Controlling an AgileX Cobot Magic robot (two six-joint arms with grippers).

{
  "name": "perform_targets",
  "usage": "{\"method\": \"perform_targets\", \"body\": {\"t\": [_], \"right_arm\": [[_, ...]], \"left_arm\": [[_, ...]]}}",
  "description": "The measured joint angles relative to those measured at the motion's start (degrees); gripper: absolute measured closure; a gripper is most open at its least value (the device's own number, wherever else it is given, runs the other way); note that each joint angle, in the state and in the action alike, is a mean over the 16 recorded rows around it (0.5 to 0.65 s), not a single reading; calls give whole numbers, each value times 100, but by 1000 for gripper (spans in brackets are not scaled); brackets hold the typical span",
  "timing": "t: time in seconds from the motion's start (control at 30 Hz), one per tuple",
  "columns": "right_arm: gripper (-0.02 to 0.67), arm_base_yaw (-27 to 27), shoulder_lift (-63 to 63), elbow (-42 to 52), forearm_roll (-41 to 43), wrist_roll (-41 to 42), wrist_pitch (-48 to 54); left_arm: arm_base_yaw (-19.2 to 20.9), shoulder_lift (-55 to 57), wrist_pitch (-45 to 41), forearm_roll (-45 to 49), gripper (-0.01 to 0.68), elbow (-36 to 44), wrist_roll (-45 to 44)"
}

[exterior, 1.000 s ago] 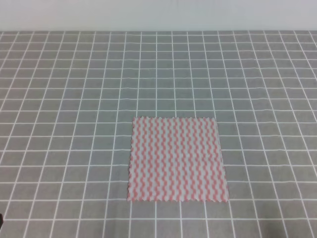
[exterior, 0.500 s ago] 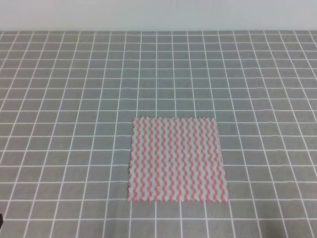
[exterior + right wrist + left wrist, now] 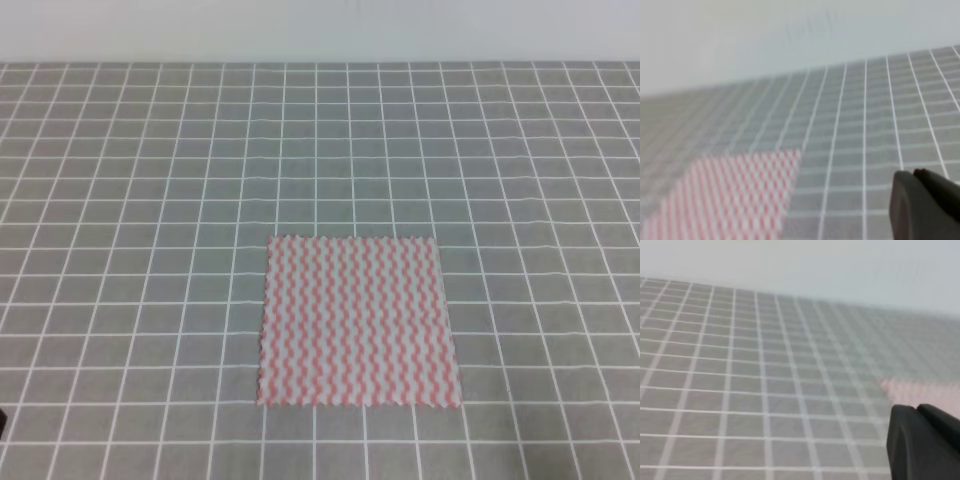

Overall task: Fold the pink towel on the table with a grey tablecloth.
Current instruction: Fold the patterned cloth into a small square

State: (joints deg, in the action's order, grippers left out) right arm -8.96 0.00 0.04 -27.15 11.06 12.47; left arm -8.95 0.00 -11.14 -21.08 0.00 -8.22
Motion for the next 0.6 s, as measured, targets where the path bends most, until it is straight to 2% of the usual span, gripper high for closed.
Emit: {"method": "perform_targets", "body": {"t": [0.33,0.6], "right_arm": [[669,0,0,0,-1507,69,-505],[669,0,-4,7,-2267,221,-669]], "left_arm": [[-1,-44,544,-1691,676,36,111],[-1,-33,636,-1961,676,29,81]]}}
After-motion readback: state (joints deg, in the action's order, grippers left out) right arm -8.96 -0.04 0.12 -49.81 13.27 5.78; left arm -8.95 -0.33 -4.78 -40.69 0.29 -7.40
